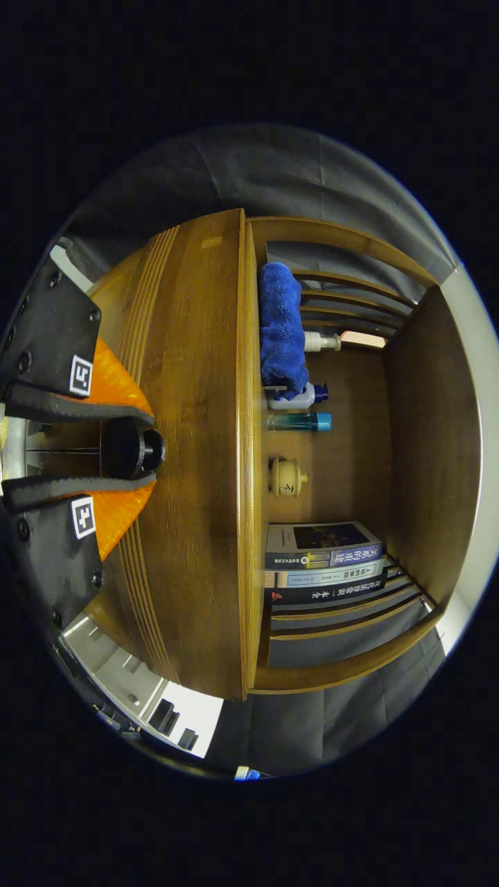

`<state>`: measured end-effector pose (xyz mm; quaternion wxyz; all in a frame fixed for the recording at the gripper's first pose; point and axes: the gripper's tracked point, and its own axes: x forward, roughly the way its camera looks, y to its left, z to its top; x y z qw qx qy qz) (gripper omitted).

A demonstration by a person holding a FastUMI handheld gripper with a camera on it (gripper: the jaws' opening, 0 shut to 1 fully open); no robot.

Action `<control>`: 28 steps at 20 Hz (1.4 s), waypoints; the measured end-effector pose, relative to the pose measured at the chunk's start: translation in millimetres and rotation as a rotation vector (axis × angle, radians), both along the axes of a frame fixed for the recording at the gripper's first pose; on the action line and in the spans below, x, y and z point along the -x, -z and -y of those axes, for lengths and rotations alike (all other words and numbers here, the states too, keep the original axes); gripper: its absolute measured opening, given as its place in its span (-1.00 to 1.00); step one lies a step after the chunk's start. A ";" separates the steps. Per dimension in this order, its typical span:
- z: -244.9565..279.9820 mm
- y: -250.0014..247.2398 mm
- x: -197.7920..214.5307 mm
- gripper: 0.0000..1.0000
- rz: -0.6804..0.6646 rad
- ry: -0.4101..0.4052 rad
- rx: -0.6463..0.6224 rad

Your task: Pull open the drawer, take out the items inside it, and place them on the countertop above the cabinet.

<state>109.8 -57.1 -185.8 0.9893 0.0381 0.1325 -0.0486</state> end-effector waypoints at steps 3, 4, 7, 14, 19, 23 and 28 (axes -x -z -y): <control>-5.2 -1.6 20.6 -0.22 -0.015 0.008 -0.004; -6.0 -2.9 26.7 -0.22 -0.024 0.013 -0.005; -9.6 -5.5 43.8 -0.22 -0.053 0.023 0.009; -16.6 -9.4 81.7 -0.22 -0.101 0.037 0.022; -21.6 -13.4 107.1 -0.22 -0.127 0.064 0.007; -25.0 -13.5 126.2 -0.22 -0.155 0.075 0.012; -29.3 -11.5 143.2 -0.22 -0.184 0.096 0.004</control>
